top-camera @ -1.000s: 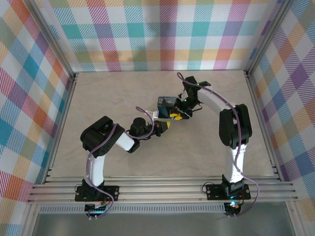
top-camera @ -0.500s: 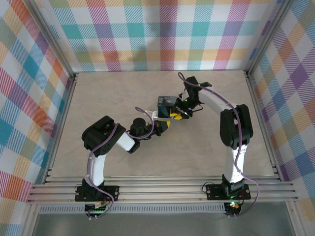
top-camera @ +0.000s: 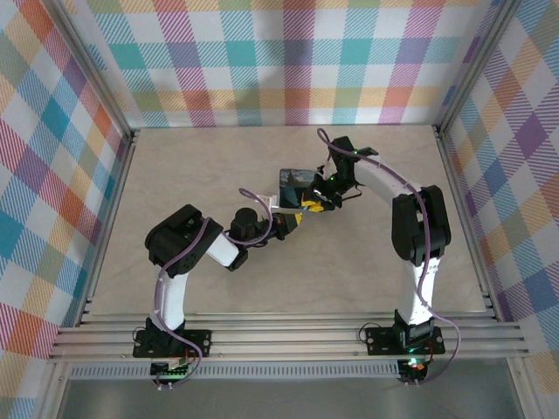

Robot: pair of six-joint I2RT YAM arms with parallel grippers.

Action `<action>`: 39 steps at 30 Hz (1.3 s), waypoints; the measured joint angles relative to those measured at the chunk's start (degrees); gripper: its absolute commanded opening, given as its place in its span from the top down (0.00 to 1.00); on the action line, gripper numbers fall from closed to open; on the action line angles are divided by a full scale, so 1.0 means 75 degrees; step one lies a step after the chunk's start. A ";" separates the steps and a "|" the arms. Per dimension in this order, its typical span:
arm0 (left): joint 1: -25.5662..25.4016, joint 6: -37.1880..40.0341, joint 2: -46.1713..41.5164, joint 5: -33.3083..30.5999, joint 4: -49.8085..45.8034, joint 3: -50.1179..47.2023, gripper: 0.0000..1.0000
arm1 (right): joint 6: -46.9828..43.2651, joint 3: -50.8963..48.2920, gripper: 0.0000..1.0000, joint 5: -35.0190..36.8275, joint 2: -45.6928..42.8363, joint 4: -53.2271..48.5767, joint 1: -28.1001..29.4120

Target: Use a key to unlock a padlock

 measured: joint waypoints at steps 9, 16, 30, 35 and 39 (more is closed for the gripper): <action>0.0015 0.0289 -0.0003 0.0079 -0.0012 0.0108 1.00 | -0.0242 0.0169 1.00 -0.0128 0.0023 -0.0440 -0.0020; -0.0058 0.0705 -0.0163 0.0055 -0.0490 0.0277 1.00 | -0.0245 0.0224 1.00 -0.0152 0.0070 -0.0560 -0.0032; -0.0612 0.1300 -0.0562 -0.1058 -0.1396 0.0309 1.00 | -0.0070 -0.0044 1.00 -0.0166 -0.0020 -0.0373 -0.0090; -0.0653 0.0921 -0.0227 -0.1087 -0.0898 0.0309 1.00 | -0.0070 -0.0210 1.00 -0.0117 -0.0050 -0.0262 -0.0108; -0.0734 0.0656 0.0079 -0.1177 -0.0545 0.0315 1.00 | -0.0102 -0.0411 1.00 0.0003 -0.0047 -0.0064 -0.0105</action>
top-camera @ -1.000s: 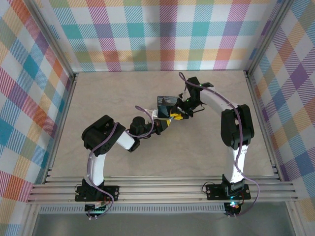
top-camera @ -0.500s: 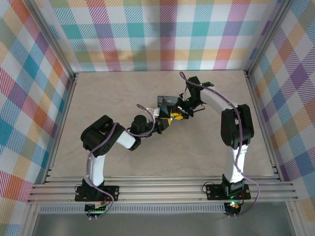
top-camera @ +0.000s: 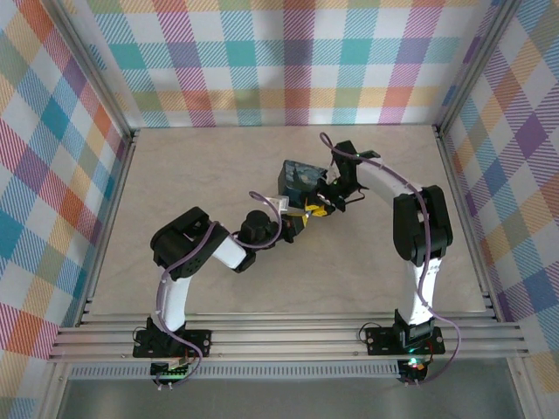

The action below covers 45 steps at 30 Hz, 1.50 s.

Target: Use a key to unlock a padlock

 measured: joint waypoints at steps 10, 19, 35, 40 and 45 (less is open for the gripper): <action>-0.0571 0.0618 0.0000 -0.1376 0.0009 -0.0061 1.00 | -0.0216 0.0291 0.86 0.0233 0.0131 -0.0542 0.0009; -0.0793 0.0478 0.0629 -0.1687 0.0621 -0.0207 1.00 | -0.0117 0.0391 0.66 0.0052 0.0283 -0.0947 0.0090; -0.0833 0.0393 0.0737 -0.1950 0.1198 -0.0431 1.00 | 0.0501 -0.0600 0.52 -0.0050 -0.0335 -0.0149 0.0323; -0.0833 0.0402 0.0729 -0.1964 0.1174 -0.0440 1.00 | 0.0985 -0.1052 0.51 0.0612 -0.0761 0.0388 0.0323; -0.0833 0.0405 0.0641 -0.1964 0.1043 -0.0475 1.00 | 0.1285 -0.1282 0.50 0.1084 -0.1026 0.0962 0.0323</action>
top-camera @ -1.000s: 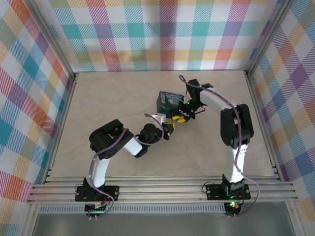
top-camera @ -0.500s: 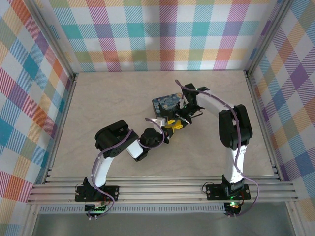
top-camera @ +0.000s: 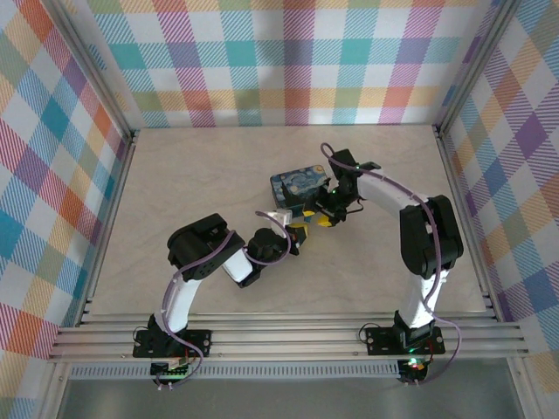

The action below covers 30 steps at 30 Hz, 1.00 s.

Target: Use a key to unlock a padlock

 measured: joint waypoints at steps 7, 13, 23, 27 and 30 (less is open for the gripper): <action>0.0000 0.0087 -0.0230 0.0006 -0.0545 -0.0006 1.00 | 0.0035 0.0035 0.49 0.0259 0.0058 0.0248 0.0192; 0.0000 0.0201 -0.0385 0.0000 -0.0947 -0.0006 1.00 | 0.0000 0.0169 0.50 0.0548 0.0245 0.0108 0.0370; 0.0000 0.0379 -0.0530 0.0003 -0.1437 0.0050 1.00 | -0.0189 0.0504 0.51 0.0784 0.0565 -0.0163 0.0431; 0.0000 0.0399 -0.0565 0.0003 -0.1574 0.0090 1.00 | -0.0227 0.0522 0.55 0.0796 0.0656 -0.0233 0.0431; 0.0000 0.0402 -0.0612 0.0006 -0.1757 0.0134 1.00 | -0.0239 0.0545 0.55 0.0787 0.0702 -0.0239 0.0431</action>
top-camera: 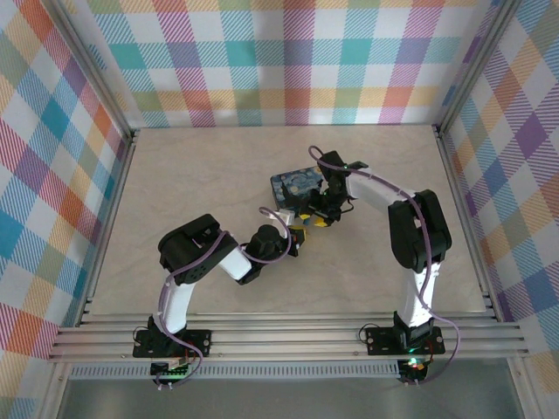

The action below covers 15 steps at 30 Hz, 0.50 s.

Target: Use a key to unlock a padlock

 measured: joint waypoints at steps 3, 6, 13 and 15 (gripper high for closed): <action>0.0000 0.0003 -0.0017 0.0000 -0.0111 0.0032 1.00 | -0.0003 0.0012 0.55 0.0003 0.0015 0.0000 0.0000; 0.0000 0.0000 -0.0044 0.0000 -0.0192 0.0052 1.00 | -0.0006 0.0085 0.56 0.0003 0.0076 0.0003 0.0000; 0.0000 0.0000 -0.0099 0.0000 -0.0356 0.0073 1.00 | -0.0012 0.0128 0.56 0.0012 0.0119 0.0015 0.0000; 0.0000 -0.0003 -0.0117 0.0026 -0.0385 0.0085 1.00 | -0.0015 0.0131 0.58 0.0017 0.0119 0.0017 0.0000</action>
